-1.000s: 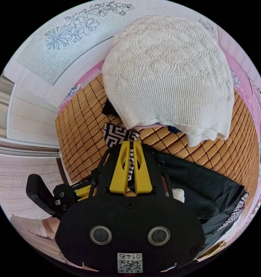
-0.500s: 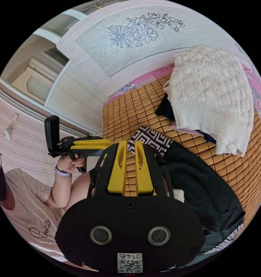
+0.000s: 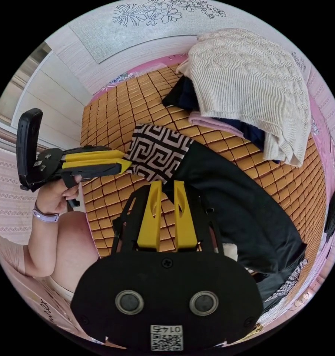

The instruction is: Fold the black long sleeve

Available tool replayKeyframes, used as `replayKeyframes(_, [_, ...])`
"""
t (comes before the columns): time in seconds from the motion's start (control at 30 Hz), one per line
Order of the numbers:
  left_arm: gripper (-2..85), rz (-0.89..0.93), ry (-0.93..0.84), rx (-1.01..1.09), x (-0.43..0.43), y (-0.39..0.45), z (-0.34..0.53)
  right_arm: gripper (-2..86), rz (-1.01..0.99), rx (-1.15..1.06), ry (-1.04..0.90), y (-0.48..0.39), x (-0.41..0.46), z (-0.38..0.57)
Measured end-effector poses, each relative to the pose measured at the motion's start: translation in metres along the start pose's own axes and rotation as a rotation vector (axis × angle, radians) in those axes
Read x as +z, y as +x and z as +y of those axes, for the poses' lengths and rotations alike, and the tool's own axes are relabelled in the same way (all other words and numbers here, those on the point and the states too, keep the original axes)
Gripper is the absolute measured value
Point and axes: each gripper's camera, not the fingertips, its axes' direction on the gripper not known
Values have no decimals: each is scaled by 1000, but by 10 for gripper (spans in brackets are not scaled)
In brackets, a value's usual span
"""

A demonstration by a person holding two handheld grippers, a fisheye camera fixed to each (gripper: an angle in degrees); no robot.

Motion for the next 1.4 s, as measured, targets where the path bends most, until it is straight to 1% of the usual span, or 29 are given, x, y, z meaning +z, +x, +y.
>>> replayKeyframes(0.07, [1, -85, 61, -47, -8, -4, 5, 59, -30, 34, 59, 4, -15, 10])
replayKeyframes(0.1, [-1, -104, 59, -55, -8, -5, 6, 59, -77, 46, 101, 7, -27, 23])
replayKeyframes(0.17, [9, -48, 57, -80, -7, -15, 9, 60, -118, 40, 125, 11, -44, 52])
replayKeyframes(0.2, [16, -27, 56, -87, -7, -18, 9, 60, -111, 49, 121, 16, -55, 78])
replayKeyframes(0.27, [55, 21, 64, -143, -14, -26, 13, 61, -78, 108, 105, 25, -70, 126])
replayKeyframes(0.3, [57, 16, 74, -155, -18, -26, 14, 61, -42, 186, 91, 34, -81, 164])
replayKeyframes(0.33, [62, -5, 117, -141, -29, -22, 18, 62, -1, 291, 77, 43, -92, 205])
replayKeyframes(0.37, [62, -19, 177, -108, -43, -12, 21, 62, 21, 352, 66, 48, -97, 226])
replayKeyframes(0.4, [62, -17, 202, -85, -50, -6, 23, 62, 60, 483, 48, 56, -106, 271])
replayKeyframes(0.43, [57, 9, 232, -12, -60, 12, 25, 63, 89, 613, 31, 62, -115, 315])
replayKeyframes(0.47, [51, 58, 222, 86, -65, 33, 27, 65, 100, 678, 20, 63, -118, 336])
replayKeyframes(0.5, [47, 89, 202, 136, -66, 45, 28, 69, 115, 809, -4, 66, -124, 377])
replayKeyframes(0.53, [35, 168, 142, 234, -64, 72, 32, 75, 117, 922, -12, 65, -130, 412])
replayKeyframes(0.57, [20, 240, 81, 336, -60, 100, 38, 78, 113, 969, -8, 64, -133, 428])
replayKeyframes(0.63, [9, 301, -2, 463, -55, 142, 56, 85, 95, 1100, 29, 59, -145, 474])
replayKeyframes(0.7, [12, 303, -117, 569, -45, 179, 81, 87, 117, 1162, 42, 57, -153, 496])
replayKeyframes(0.73, [22, 267, -187, 621, -35, 199, 100, 89, 130, 1190, 59, 57, -158, 507])
replayKeyframes(0.83, [56, 113, -298, 637, -11, 228, 133, 103, 101, 1212, 114, 62, -164, 521])
replayKeyframes(0.9, [78, 71, -317, 618, -4, 236, 142, 108, 83, 1210, 106, 66, -164, 525])
replayKeyframes(0.93, [84, 68, -315, 603, 0, 240, 146, 107, 72, 1191, 60, 67, -161, 524])
replayKeyframes(1.03, [89, 12, -393, 581, 23, 249, 150, 86, 46, 1107, -75, 63, -149, 522])
replayKeyframes(1.07, [82, -5, -440, 575, 34, 251, 152, 83, 58, 1102, -56, 61, -152, 522])
replayKeyframes(1.1, [76, -22, -438, 572, 36, 251, 152, 77, 64, 1095, -47, 58, -157, 524])
replayKeyframes(1.13, [60, -17, -424, 607, 35, 255, 153, 55, 50, 1108, -46, 58, -161, 528])
replayKeyframes(1.17, [38, -8, -450, 609, 36, 255, 153, 43, 21, 1104, -36, 57, -163, 530])
replayKeyframes(1.2, [33, -1, -455, 605, 34, 255, 152, 21, -50, 1081, -3, 54, -170, 535])
replayKeyframes(1.23, [24, 14, -449, 591, 29, 253, 150, 7, -74, 1077, 2, 51, -177, 540])
replayKeyframes(1.3, [19, 40, -443, 560, 21, 249, 147, 0, -79, 1051, -34, 45, -184, 545])
replayKeyframes(1.4, [23, 77, -500, 553, 27, 246, 146, -4, -102, 1019, -83, 39, -187, 550])
